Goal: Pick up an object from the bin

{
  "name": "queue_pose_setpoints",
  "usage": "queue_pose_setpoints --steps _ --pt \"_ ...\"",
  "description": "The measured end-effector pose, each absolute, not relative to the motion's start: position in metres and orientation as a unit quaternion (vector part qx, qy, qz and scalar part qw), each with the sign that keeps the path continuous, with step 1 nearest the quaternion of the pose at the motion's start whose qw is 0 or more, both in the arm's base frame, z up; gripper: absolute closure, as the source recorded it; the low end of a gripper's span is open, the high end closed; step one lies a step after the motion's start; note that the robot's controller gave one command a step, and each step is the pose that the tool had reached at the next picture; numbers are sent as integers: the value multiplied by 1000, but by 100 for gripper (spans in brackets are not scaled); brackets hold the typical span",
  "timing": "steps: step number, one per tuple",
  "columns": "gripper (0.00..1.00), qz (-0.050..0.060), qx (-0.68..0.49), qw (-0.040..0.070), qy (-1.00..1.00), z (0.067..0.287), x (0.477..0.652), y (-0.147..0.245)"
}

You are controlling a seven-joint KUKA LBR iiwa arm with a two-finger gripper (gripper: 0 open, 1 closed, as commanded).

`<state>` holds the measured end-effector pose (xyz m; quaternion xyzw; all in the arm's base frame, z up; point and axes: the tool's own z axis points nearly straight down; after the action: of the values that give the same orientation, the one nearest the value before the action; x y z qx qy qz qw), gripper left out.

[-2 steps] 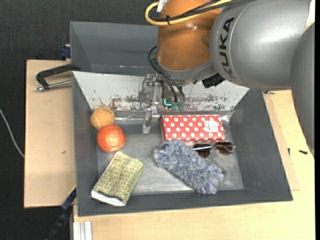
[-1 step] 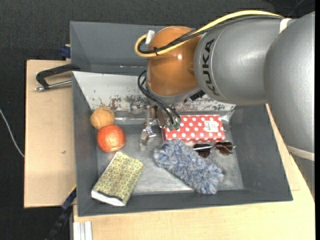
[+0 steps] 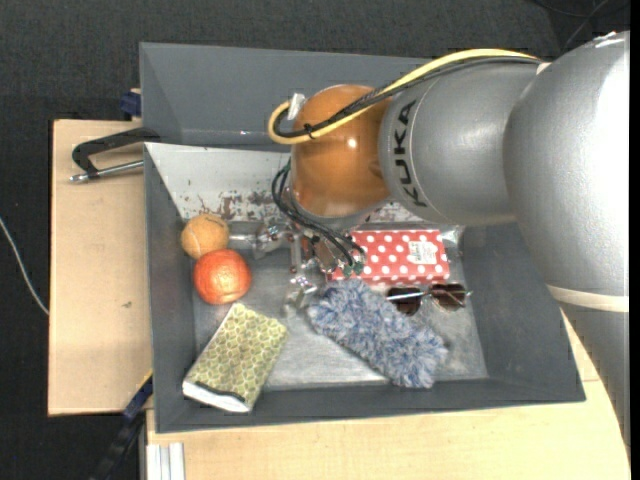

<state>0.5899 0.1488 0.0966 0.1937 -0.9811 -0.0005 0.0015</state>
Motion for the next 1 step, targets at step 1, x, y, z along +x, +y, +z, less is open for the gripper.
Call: queue_pose_setpoints --steps 1 --pt "0 0 223 -1 -975 79 585 166"
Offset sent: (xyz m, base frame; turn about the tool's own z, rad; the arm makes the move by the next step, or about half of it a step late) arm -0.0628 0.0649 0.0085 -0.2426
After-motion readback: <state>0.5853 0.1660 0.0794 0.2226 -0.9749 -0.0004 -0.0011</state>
